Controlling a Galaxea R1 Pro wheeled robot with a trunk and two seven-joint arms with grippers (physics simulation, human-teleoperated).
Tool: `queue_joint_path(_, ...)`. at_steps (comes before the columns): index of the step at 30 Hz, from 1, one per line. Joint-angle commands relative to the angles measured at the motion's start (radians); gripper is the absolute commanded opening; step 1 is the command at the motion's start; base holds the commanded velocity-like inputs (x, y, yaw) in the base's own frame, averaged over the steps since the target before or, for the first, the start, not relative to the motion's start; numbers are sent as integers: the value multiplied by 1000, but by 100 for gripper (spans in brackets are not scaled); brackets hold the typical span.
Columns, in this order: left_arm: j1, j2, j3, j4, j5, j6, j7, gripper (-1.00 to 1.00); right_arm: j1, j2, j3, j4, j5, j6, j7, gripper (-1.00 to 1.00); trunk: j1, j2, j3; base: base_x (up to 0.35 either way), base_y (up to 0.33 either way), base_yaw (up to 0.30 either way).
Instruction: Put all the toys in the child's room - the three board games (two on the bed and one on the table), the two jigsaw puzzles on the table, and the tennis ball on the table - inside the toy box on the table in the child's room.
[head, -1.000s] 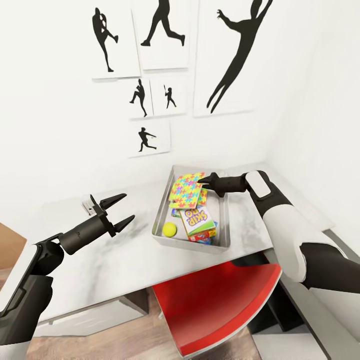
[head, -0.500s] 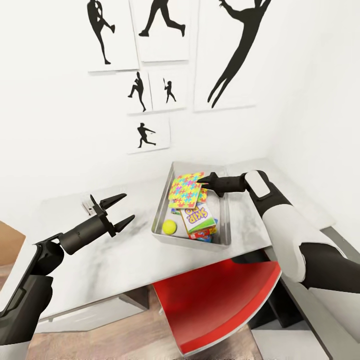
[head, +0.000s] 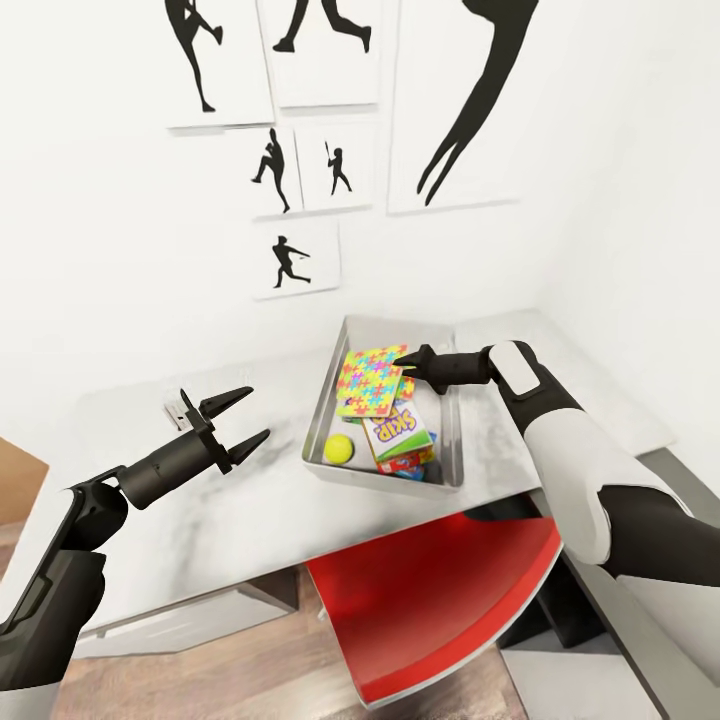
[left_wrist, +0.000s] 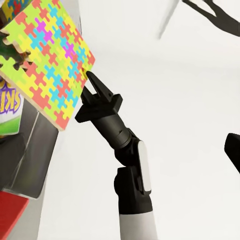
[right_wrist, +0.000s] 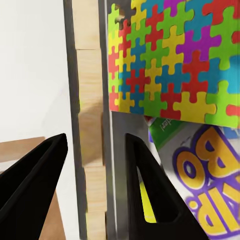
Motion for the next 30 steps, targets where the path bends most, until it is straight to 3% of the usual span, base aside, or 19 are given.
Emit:
queue_joint_path(1,-1,0,1,-1,11,2,10,100,-1,1,-5,0,10,4,8,-100,0,-2,-3,0,0,0)
queue_joint_path(24,0,0,1,-1,11,4,9,100,-2,5,-5,-3,10,3,8,-100,0,-2,-41,0,0,0)
queue_joint_path(30,0,0,1,-1,11,4,9,100,-36,6,-5,-3,11,3,8,-100,0,-2,-51,0,0,0)
